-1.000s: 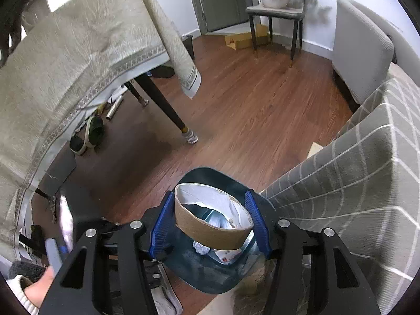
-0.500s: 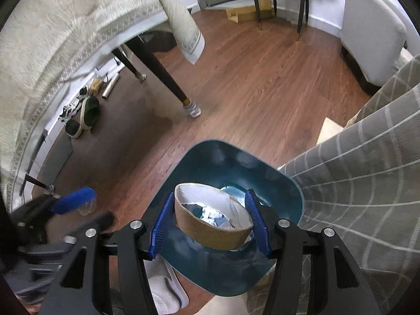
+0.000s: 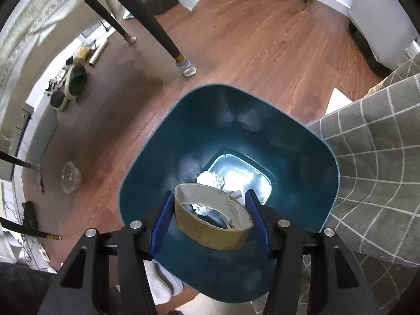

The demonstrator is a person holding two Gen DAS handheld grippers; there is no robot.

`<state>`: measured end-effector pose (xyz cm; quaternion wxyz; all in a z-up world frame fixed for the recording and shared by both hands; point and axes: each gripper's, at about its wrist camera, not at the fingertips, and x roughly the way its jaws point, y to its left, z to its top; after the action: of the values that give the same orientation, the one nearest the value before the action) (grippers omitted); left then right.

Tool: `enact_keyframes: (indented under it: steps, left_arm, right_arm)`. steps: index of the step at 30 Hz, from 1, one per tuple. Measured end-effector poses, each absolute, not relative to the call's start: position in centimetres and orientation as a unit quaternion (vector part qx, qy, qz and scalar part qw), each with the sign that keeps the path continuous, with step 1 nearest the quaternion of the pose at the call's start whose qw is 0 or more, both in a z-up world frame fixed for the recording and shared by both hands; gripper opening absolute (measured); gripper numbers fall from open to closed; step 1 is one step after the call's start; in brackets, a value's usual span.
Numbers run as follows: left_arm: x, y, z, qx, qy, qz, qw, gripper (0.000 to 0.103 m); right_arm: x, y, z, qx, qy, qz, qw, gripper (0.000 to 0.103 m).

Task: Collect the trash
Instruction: 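Lower the tape roll in the right tool into the bin and open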

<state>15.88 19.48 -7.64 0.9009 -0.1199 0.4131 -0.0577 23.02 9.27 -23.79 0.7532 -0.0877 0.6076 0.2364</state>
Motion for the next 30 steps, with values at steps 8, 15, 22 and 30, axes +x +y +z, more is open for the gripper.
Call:
enact_keyframes:
  steps: [8, 15, 22, 30]
  left_arm:
    - [15.0, 19.2, -4.7, -0.115, 0.383, -0.069, 0.914, 0.036]
    - [14.9, 19.0, -3.3, -0.12, 0.37, -0.076, 0.918, 0.036]
    - [14.9, 18.5, -1.7, -0.119, 0.352, -0.081, 0.925, 0.036]
    - [15.4, 17.2, -0.1, -0.111, 0.333, -0.084, 0.932, 0.036]
  right_arm:
    - [22.8, 8.5, -26.2, -0.11, 0.629, 0.215, 0.739, 0.06]
    - [22.7, 7.3, -26.8, -0.12, 0.639, 0.203, 0.732, 0.072]
    - [22.3, 7.0, -25.1, -0.123, 0.624, 0.218, 0.74, 0.072]
    - [21.9, 6.2, -20.2, -0.106, 0.58, 0.256, 0.766, 0.072]
